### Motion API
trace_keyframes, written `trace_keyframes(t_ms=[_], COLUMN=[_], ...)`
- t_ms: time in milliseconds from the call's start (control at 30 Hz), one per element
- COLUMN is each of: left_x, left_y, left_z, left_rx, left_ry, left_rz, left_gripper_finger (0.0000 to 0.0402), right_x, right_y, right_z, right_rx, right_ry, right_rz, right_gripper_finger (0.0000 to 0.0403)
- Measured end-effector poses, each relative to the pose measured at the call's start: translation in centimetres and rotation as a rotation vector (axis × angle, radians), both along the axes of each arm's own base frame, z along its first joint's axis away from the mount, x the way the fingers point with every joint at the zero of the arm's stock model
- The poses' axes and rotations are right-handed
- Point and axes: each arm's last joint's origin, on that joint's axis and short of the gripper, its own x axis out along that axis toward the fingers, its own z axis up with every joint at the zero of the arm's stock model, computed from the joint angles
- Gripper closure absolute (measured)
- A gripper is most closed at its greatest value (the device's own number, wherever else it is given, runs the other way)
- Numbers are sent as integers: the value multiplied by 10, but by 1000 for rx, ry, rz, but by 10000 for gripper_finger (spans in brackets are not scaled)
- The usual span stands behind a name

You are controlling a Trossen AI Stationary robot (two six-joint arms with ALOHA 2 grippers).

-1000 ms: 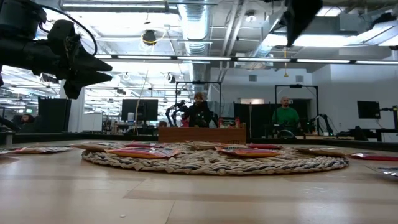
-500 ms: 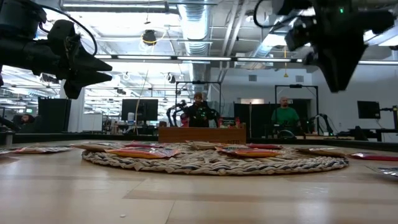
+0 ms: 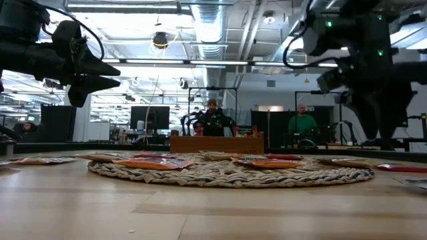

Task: Pick & Place Tea
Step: Put the red tea bag into the right section of the wooden organizer

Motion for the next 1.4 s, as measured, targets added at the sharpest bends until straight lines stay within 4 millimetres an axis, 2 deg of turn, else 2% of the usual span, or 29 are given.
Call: trace_keyframes(t_ms=[133, 233, 700, 1400], left_x=[0, 0, 0, 0], left_y=[0, 0, 0, 0], left_z=[0, 0, 0, 0], left_rx=[0, 0, 0, 0], left_ry=[0, 0, 0, 0], left_rz=[0, 0, 0, 0], left_gripper_finger=[256, 256, 256, 256], right_x=[-3, -3, -2, -3], right_y=[0, 0, -11, -7], right_z=[-11, -11, -18, -18], right_rx=[1, 1, 10, 38], right_ry=[-15, -19, -51, -49], right_rz=[0, -1, -53, -28], right_gripper_finger=[196, 190, 224, 219])
